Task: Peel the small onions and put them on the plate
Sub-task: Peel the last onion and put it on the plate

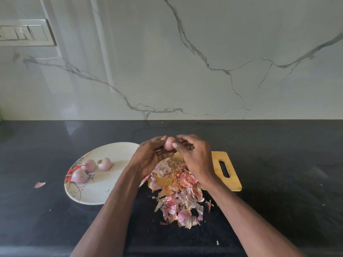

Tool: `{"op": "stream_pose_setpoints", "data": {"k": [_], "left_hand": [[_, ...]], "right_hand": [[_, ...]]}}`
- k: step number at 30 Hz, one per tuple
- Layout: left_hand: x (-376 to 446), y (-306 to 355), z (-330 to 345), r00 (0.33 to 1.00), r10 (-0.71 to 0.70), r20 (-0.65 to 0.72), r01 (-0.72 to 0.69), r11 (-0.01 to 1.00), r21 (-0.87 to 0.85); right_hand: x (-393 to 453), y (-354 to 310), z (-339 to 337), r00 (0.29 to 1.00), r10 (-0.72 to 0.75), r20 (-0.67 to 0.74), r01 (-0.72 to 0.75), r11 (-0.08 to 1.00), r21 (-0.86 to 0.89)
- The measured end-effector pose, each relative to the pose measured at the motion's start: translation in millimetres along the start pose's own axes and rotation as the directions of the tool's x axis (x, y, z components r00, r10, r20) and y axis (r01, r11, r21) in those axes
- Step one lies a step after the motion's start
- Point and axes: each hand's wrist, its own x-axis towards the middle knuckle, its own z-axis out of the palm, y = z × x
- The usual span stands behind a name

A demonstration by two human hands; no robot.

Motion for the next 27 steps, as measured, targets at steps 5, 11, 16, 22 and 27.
{"op": "stream_pose_setpoints", "data": {"k": [5, 11, 16, 22, 27], "left_hand": [[1.3, -3.2, 1.7, 0.999, 0.022, 0.029, -0.024, 0.998, 0.066], [-1.1, -0.5, 2.5, 0.999, 0.014, 0.046, -0.019, 0.994, 0.106], [-0.9, -1.0, 2.4, 0.999, 0.025, 0.022, -0.028, 0.992, 0.121], [0.3, -2.3, 1.5, 0.999, 0.041, 0.028, -0.045, 0.988, 0.149], [-0.7, -5.2, 3.7, 0.994, 0.110, 0.027, -0.114, 0.967, 0.227]], "right_hand": [[-3.5, -0.9, 4.9, 0.985, -0.171, 0.012, 0.172, 0.980, -0.097], [-1.3, 0.8, 2.4, 0.999, -0.036, -0.032, 0.034, 0.998, -0.060], [-2.6, -0.8, 3.7, 0.997, -0.066, -0.037, 0.064, 0.997, -0.051], [-2.1, -1.3, 3.9, 0.997, -0.077, -0.018, 0.076, 0.997, -0.027], [-5.7, -7.1, 4.9, 0.998, 0.005, -0.059, -0.003, 0.999, 0.040]]}}
